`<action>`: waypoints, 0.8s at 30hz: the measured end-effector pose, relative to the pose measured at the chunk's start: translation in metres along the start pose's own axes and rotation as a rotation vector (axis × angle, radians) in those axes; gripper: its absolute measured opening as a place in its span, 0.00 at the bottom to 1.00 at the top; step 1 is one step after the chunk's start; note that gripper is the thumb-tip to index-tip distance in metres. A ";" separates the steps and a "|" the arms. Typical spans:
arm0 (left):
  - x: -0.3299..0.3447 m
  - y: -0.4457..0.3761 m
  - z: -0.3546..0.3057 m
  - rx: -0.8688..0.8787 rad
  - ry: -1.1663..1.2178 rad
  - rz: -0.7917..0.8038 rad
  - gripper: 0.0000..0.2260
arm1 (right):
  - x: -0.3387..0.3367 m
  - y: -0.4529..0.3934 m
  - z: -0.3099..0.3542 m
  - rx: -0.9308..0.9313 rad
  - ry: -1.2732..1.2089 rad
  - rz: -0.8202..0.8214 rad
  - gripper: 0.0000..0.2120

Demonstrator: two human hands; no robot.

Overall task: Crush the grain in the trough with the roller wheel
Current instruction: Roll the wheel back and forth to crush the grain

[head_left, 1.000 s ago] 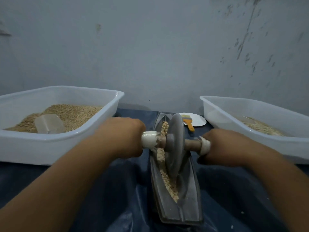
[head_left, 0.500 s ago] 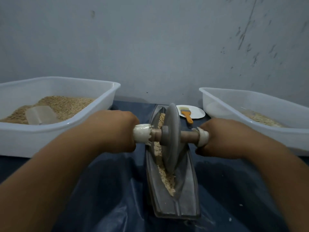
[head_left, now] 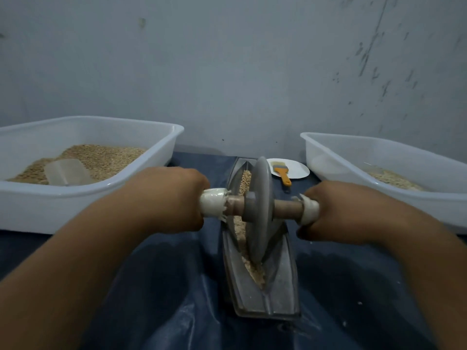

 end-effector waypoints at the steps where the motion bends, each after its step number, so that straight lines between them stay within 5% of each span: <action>1: -0.001 0.004 0.001 0.016 0.019 0.017 0.09 | -0.001 0.006 0.000 -0.004 -0.042 0.057 0.10; 3: -0.003 0.005 0.001 0.027 0.054 0.029 0.09 | 0.000 0.010 0.002 -0.013 -0.089 0.095 0.12; 8: -0.001 -0.014 -0.006 -0.056 -0.002 -0.080 0.09 | 0.008 -0.019 0.007 0.033 0.082 -0.242 0.08; 16: -0.006 0.008 0.002 0.024 0.066 0.078 0.09 | -0.003 0.014 0.006 -0.024 -0.082 0.090 0.13; 21: 0.002 -0.009 -0.003 -0.063 0.067 -0.033 0.08 | 0.006 -0.012 0.011 0.012 0.144 -0.280 0.08; 24: 0.004 -0.013 -0.004 -0.050 0.064 0.018 0.10 | 0.008 -0.018 0.011 0.004 0.144 -0.212 0.07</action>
Point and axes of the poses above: each hand's wrist, its own y-axis away from the middle knuckle, its own x-axis out of the palm, z = x × y, the point moved 3 cm from there along -y, towards the middle knuckle, and after that the axes turned 10 degrees about -y, right-handed, at the moved point
